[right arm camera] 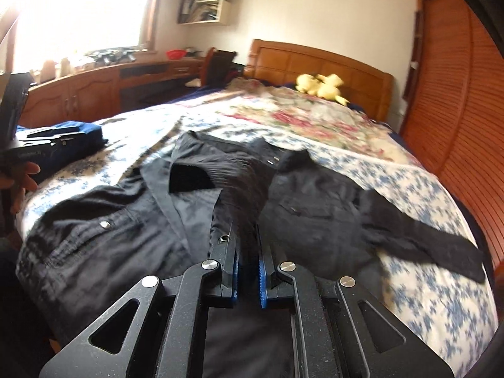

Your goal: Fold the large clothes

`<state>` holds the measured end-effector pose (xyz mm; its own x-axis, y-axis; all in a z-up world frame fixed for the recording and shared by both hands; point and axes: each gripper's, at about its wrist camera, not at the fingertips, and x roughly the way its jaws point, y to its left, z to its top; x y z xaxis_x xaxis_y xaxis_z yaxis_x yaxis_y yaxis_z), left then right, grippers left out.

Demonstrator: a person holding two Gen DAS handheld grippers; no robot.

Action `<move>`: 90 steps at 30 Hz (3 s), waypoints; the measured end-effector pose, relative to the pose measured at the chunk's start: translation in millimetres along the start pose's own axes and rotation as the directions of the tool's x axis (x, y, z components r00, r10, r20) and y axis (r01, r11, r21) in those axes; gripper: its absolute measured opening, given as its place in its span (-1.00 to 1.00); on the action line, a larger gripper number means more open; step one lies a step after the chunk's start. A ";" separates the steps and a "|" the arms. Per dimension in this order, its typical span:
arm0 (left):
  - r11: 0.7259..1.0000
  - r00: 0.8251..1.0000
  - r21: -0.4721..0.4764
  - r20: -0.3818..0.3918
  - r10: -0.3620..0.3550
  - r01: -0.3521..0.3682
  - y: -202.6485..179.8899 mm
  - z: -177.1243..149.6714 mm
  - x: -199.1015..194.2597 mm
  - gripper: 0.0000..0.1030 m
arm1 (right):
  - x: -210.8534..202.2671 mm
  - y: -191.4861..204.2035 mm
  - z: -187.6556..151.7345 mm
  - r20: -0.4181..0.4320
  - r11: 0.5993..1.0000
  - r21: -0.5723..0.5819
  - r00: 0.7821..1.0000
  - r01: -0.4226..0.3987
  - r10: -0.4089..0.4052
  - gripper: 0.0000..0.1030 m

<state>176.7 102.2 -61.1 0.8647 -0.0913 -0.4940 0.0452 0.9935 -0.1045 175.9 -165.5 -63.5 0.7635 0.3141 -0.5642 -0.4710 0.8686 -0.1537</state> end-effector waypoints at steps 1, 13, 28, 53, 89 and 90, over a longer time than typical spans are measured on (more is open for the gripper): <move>1.000 1.000 0.004 -0.002 -0.004 0.004 -2.2 0.3 1.2 0.11 | -2.7 -3.7 -4.5 -0.004 0.999 0.002 0.999 0.032 -0.032 -0.93; 0.998 0.999 0.043 -0.035 -0.036 0.038 -23.8 -2.0 12.5 0.11 | 12.7 -31.6 -42.7 -0.114 0.994 0.089 0.992 0.058 -0.048 -0.95; 0.994 0.994 0.077 -0.074 -0.077 0.082 -44.7 -9.1 20.0 0.11 | 57.5 -61.2 -36.6 -0.167 0.985 0.075 0.976 0.154 -0.140 0.02; 0.981 0.986 0.144 -0.130 -0.108 0.127 -78.5 -22.4 30.3 0.11 | 118.9 -116.5 -70.3 -0.406 0.978 0.208 0.911 0.011 0.076 -0.42; 0.982 0.984 0.144 -0.147 -0.100 0.121 -78.7 -25.8 37.7 0.11 | 109.4 -69.9 -75.6 -0.330 0.994 0.110 0.944 0.014 0.024 0.02; 0.982 0.984 0.145 -0.148 -0.099 0.121 -78.9 -25.9 38.3 0.11 | 109.6 -69.6 -77.7 -0.327 0.994 0.111 0.945 0.014 0.023 0.05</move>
<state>193.3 18.6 -94.1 0.7721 -0.1983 -0.6037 0.2215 0.9745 -0.0368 258.1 -221.2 -177.7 0.5661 0.1914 -0.8018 -0.4083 0.9101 -0.0710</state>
